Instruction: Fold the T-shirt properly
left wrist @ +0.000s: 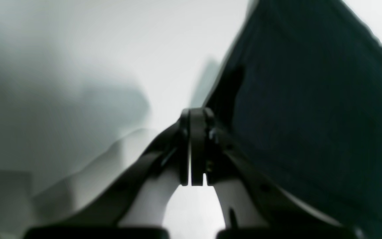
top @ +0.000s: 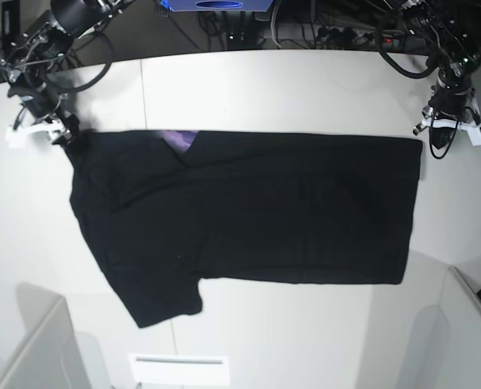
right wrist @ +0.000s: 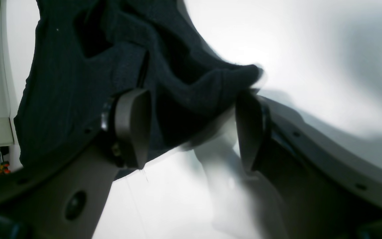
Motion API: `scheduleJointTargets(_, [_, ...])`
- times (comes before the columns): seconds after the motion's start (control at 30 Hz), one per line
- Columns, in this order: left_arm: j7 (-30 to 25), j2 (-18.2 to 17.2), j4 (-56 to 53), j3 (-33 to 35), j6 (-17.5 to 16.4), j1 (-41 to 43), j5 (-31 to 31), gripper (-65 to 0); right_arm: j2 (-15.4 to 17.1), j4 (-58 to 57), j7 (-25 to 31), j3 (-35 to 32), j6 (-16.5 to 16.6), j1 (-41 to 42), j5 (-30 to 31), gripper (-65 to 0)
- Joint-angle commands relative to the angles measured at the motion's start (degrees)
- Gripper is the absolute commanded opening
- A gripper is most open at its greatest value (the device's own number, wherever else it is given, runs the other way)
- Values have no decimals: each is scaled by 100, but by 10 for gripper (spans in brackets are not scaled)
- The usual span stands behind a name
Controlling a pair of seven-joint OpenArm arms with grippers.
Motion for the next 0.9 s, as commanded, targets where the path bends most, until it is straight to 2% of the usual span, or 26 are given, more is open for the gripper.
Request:
scheduleJointTargets(0.0, [-116,-79,60,35,70,-62,-56,-650,7,10,-245,-4,-76,-34,-295,-273])
scheduleJointTargets(0.17, [-116,-220,7,712,289,-141,-56,-650,7,10,-245,-4,-76,-16,-295,-273])
scheduleJointTargets(0.23, [-116,-211,-107,791,351,-202,-56,-650,7,10,-245,-4,-76,-16,-295,-273])
scheduleJointTargets(0.57, [-134,-202,104,773,360,-158,-65,-650,7,10,-245,14,-76,-16,-295,-273])
scheduleJointTargets(0.67, [-134,-211,183,510,360,-167,-65,-650,7,10,-245,5,-76,-8,-295,-273])
scheduleJointTargets(0.87, [-125,-369,-450,325,368,-211,-56,-650,7,10,-245,-4,-76,-8,-295,-273])
